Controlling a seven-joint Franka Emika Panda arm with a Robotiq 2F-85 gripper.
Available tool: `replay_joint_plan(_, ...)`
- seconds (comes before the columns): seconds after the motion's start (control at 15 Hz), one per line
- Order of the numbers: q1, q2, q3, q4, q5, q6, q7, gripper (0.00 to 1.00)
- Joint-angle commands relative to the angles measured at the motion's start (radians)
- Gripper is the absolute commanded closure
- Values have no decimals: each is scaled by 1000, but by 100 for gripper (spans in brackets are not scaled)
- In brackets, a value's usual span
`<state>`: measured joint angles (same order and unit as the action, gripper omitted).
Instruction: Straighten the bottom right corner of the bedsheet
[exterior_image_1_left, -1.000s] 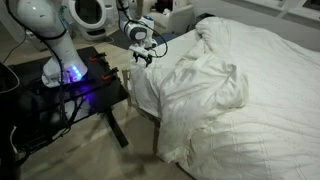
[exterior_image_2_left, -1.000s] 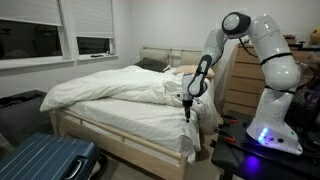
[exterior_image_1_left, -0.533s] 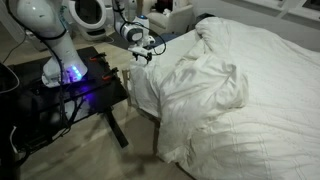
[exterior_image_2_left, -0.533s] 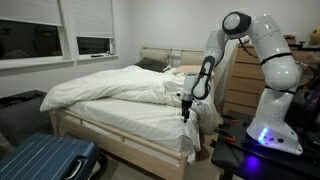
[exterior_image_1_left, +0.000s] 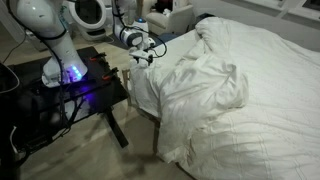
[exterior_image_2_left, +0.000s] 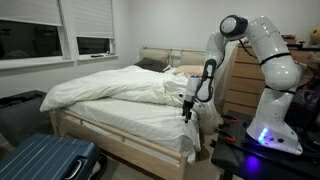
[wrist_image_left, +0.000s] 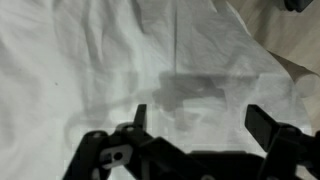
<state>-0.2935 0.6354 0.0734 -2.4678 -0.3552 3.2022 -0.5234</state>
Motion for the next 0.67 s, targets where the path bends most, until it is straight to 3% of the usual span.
replay_joint_plan(0.0,1,24,-20,-3,-37,44,1,0)
replay_joint_plan(0.2,3,40,-26,2,-47,40,5,2)
replay_joint_plan(0.27,1,43,-24,4,-48,35,5,26)
replay_joint_plan(0.4,3,47,-25,4,-48,34,7,31)
replay_joint_plan(0.6,5,46,-22,5,-42,17,14,56)
